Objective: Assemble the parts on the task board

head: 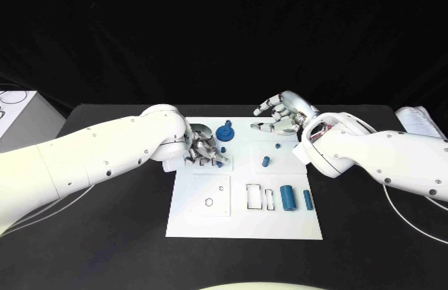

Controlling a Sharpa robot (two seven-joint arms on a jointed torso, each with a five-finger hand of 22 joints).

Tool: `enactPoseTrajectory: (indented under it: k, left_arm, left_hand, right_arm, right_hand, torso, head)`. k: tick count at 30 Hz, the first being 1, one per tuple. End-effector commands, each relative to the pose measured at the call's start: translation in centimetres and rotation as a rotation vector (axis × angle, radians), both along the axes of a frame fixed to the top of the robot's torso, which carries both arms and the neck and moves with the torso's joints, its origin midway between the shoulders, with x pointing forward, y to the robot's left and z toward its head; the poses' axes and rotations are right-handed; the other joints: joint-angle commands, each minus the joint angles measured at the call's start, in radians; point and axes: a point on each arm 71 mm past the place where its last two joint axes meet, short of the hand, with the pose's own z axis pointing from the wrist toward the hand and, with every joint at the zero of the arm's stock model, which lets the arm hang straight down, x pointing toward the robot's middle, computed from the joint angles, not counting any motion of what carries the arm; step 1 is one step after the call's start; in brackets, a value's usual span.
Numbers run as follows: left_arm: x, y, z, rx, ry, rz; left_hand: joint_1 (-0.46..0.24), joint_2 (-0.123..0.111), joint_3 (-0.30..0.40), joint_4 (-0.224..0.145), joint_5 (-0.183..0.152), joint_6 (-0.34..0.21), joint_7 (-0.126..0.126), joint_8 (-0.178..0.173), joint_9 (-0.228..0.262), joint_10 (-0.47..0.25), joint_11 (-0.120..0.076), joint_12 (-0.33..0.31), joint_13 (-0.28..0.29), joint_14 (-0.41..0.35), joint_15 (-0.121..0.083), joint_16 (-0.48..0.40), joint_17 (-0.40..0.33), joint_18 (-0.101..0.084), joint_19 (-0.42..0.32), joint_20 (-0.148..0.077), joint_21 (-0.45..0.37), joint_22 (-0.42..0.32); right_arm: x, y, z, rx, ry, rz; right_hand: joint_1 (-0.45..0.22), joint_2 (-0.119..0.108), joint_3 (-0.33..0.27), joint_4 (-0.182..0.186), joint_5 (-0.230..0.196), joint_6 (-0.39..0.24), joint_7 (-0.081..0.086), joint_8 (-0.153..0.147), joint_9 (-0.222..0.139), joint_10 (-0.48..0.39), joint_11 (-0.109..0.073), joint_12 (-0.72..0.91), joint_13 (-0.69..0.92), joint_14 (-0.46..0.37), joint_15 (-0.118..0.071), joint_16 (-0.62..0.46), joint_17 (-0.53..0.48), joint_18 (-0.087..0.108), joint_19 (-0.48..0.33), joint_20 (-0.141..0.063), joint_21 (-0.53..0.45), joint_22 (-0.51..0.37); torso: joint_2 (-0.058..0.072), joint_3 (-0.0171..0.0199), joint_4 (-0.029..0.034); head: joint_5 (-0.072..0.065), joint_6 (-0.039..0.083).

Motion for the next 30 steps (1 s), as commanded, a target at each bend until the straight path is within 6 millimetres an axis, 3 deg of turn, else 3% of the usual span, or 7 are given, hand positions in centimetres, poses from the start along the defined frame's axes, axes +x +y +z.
enactPoseTrajectory:
  k: [1, 9, 14, 15, 16, 20, 30]
  left_arm:
    - [-0.1, -0.2, -0.1, -0.004, 0.019, -0.015]
    - [-0.2, -0.3, -0.1, -0.025, 0.027, -0.007]
    - [-0.4, 0.0, 0.0, -0.056, 0.037, 0.015]
    - [-0.4, 0.1, 0.0, -0.061, 0.039, 0.019]
    - [-0.5, 0.2, 0.0, -0.068, 0.041, 0.024]
    - [-0.6, 0.6, 0.2, -0.089, 0.043, 0.040]
    - [-0.8, 1.7, 0.7, -0.131, 0.033, 0.086]
  left_hand:
    - [0.014, -0.001, 0.008, -0.001, 0.006, -0.003, -0.004, -0.003, 0.002, -0.004, -0.006, 0.000, -0.002, 0.000, 0.001, 0.004, 0.063, -0.005, -0.008, -0.003, -0.002, 0.000]
    - [0.096, 0.011, 0.090, -0.002, 0.009, 0.002, -0.011, -0.009, 0.015, -0.004, -0.012, -0.003, -0.003, 0.003, -0.004, 0.006, 0.069, -0.006, -0.008, -0.007, 0.000, 0.005]
    - [0.130, 0.006, 0.186, 0.000, 0.008, 0.000, -0.015, 0.015, 0.051, 0.002, -0.020, -0.004, 0.000, 0.006, -0.009, 0.008, 0.076, -0.006, -0.006, -0.012, 0.003, 0.010]
    - [0.141, 0.001, 0.223, 0.001, 0.008, -0.004, -0.016, 0.023, 0.062, 0.006, -0.022, -0.002, 0.003, 0.007, -0.010, 0.008, 0.078, -0.006, -0.007, -0.014, 0.003, 0.010]
    - [0.159, -0.024, 0.329, -0.005, 0.007, -0.011, -0.019, 0.046, 0.095, 0.019, -0.023, 0.002, 0.012, 0.014, -0.012, 0.012, 0.089, -0.007, -0.002, -0.017, 0.007, 0.016]
    - [0.130, -0.072, 0.468, -0.022, 0.006, -0.020, -0.022, 0.071, 0.140, 0.034, -0.024, 0.014, 0.026, 0.020, -0.013, 0.016, 0.100, -0.009, 0.000, -0.018, 0.010, 0.020]
    - [0.073, -0.107, 0.578, -0.060, 0.003, -0.017, -0.024, 0.084, 0.173, 0.055, -0.026, 0.027, 0.043, 0.027, -0.017, 0.020, 0.112, -0.011, 0.011, -0.021, 0.017, 0.035]
  right_arm:
    - [0.0, 0.1, -0.1, -0.012, 0.007, 0.014]
    - [0.0, 0.2, -0.2, -0.015, 0.012, 0.013]
    - [0.0, 0.1, -0.2, -0.016, 0.015, 0.012]
    - [0.0, 0.1, -0.2, -0.016, 0.015, 0.012]
    - [0.0, 0.1, -0.2, -0.017, 0.016, 0.012]
    - [-0.1, 0.1, -0.2, -0.017, 0.017, 0.012]
    - [-0.1, -0.2, -0.3, -0.020, 0.022, 0.011]
  right_hand:
    - [-0.010, -0.001, 0.005, 0.003, 0.001, -0.004, 0.000, 0.004, 0.001, -0.002, -0.003, -0.003, 0.156, 0.099, -0.005, 0.002, 0.252, -0.011, 0.096, -0.006, -0.005, 0.254]
    - [-0.009, 0.000, 0.007, 0.002, 0.001, -0.004, 0.000, 0.006, 0.002, -0.003, -0.003, -0.005, 0.155, 0.099, -0.005, 0.002, 0.251, -0.010, 0.095, -0.006, -0.008, 0.252]
    - [-0.009, 0.001, 0.008, 0.001, 0.002, -0.004, 0.000, 0.007, 0.002, -0.003, -0.003, -0.004, 0.155, 0.099, -0.005, 0.002, 0.252, -0.010, 0.094, -0.006, -0.009, 0.251]
    - [-0.009, 0.001, 0.008, 0.001, 0.002, -0.004, 0.000, 0.007, 0.002, -0.003, -0.003, -0.004, 0.155, 0.099, -0.005, 0.002, 0.252, -0.010, 0.094, -0.006, -0.009, 0.251]
    - [-0.009, 0.001, 0.008, 0.001, 0.002, -0.004, 0.000, 0.007, 0.002, -0.003, -0.003, -0.004, 0.155, 0.099, -0.005, 0.002, 0.252, -0.010, 0.094, -0.006, -0.009, 0.251]
    - [-0.009, 0.001, 0.008, 0.001, 0.002, -0.005, 0.000, 0.007, 0.002, -0.003, -0.003, -0.005, 0.154, 0.099, -0.005, 0.002, 0.251, -0.009, 0.093, -0.006, -0.010, 0.250]
    - [-0.014, 0.000, 0.008, 0.003, 0.001, -0.007, 0.000, 0.011, 0.003, -0.005, -0.003, -0.006, 0.153, 0.099, -0.005, 0.001, 0.250, -0.008, 0.092, -0.006, -0.014, 0.248]
  torso:
    - [0.000, 0.0000, 0.0004]
    - [0.000, -0.0001, -0.0014]
    - [0.000, 0.0000, -0.0013]
    - [0.000, 0.0000, -0.0007]
    - [0.000, -0.0001, -0.0003]
    - [-0.001, 0.0004, 0.0014]
    - [-0.003, -0.0002, 0.0029]
  head:
    - [-0.001, -0.001]
    - [0.001, -0.002]
    - [0.001, -0.003]
    - [0.001, -0.003]
    - [-0.001, -0.003]
    - [-0.003, -0.004]
    - [-0.002, -0.005]
